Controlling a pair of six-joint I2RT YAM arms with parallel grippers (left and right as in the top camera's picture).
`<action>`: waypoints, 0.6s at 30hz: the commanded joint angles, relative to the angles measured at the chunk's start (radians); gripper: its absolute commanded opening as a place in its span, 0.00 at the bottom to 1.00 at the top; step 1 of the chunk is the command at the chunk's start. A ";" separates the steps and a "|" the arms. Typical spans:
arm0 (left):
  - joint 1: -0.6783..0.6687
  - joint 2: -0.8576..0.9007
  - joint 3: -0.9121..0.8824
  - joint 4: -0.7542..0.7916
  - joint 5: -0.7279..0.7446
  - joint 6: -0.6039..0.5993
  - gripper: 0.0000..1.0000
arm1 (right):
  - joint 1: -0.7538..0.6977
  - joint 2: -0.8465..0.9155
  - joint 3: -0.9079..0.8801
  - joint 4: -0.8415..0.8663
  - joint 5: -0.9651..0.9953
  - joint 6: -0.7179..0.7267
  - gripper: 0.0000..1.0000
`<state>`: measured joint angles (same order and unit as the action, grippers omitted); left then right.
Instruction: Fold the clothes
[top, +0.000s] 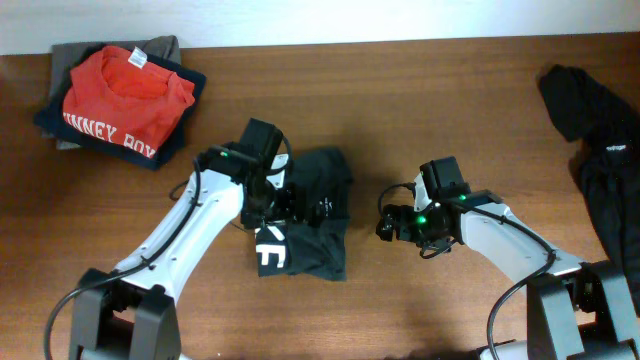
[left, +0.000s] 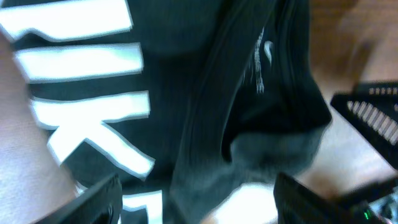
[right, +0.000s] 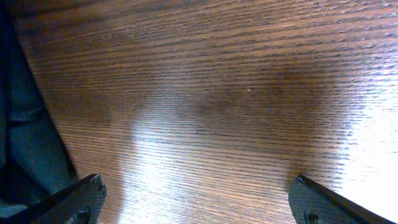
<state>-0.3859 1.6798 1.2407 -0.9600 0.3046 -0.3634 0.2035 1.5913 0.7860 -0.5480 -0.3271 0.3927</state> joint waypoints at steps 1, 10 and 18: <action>-0.010 0.009 -0.021 0.048 -0.008 -0.029 0.76 | -0.001 0.056 -0.063 -0.013 0.024 0.009 0.99; -0.066 0.089 -0.023 0.099 0.039 -0.071 0.61 | -0.001 0.056 -0.063 -0.016 0.024 0.009 0.99; -0.128 0.124 -0.018 0.116 0.065 -0.078 0.32 | -0.001 0.056 -0.063 -0.016 0.024 0.009 0.99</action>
<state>-0.4850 1.7985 1.2209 -0.8539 0.3351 -0.4316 0.2035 1.5913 0.7860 -0.5488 -0.3267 0.3923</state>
